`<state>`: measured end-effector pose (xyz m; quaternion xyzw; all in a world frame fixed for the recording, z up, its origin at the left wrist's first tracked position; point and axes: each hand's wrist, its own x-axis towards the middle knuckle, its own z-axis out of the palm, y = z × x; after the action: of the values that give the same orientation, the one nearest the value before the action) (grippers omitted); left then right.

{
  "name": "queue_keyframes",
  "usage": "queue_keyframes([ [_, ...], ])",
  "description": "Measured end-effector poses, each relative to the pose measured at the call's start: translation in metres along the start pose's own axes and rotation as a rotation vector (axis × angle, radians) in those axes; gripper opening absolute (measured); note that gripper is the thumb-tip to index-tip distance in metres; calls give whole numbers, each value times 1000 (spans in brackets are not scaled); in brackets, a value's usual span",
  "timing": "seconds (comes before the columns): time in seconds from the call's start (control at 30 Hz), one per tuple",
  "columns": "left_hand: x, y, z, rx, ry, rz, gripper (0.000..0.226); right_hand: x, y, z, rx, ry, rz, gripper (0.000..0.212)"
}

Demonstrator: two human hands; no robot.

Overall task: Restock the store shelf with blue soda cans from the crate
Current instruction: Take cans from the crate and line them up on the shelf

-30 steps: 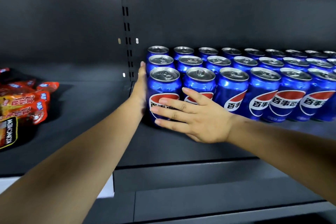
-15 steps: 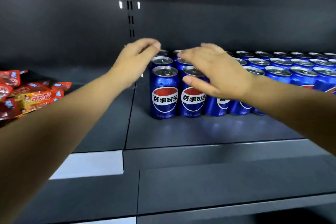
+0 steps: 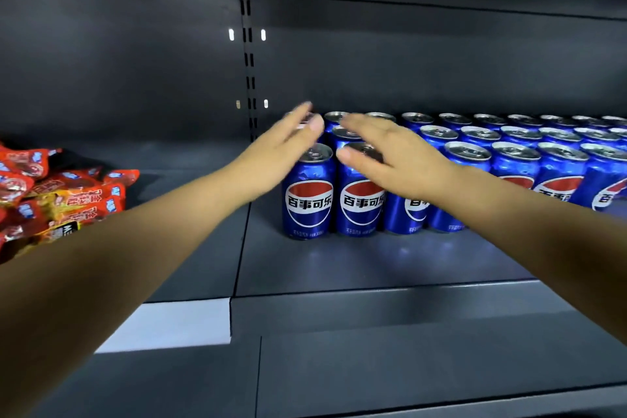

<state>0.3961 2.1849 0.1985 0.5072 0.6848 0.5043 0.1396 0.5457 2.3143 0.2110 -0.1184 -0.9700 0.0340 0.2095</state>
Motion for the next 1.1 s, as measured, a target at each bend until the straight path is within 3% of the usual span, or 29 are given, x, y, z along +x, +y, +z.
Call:
queue_keyframes([
  [0.07,12,6,8,-327,207,-184,70,13,-4,-1,184,36,168,66],
  [0.17,24,13,19,-644,210,-496,60,25,-7,-1,178,-126,335,68],
  [0.23,24,12,23,-603,205,-525,53,26,-9,0,-13,-272,314,69],
  [0.3,25,9,24,-586,231,-519,53,24,-9,2,-105,-314,277,69],
  [0.47,27,4,17,-650,167,-528,57,24,-13,-1,-88,-333,286,72],
  [0.57,27,12,9,-682,145,-500,47,32,-14,-10,17,-345,331,80],
  [0.67,44,18,9,-252,256,-347,21,55,-10,-18,-56,-292,355,76],
  [0.73,61,26,11,183,213,-192,29,71,-7,-18,-118,-264,355,63],
  [0.8,75,34,15,474,126,-147,41,85,-2,-12,-136,-280,355,47],
  [0.97,91,19,28,828,-55,-238,35,88,1,5,-19,-286,462,41],
  [1.1,96,8,30,909,-78,-230,34,86,7,11,-112,-293,427,43],
])
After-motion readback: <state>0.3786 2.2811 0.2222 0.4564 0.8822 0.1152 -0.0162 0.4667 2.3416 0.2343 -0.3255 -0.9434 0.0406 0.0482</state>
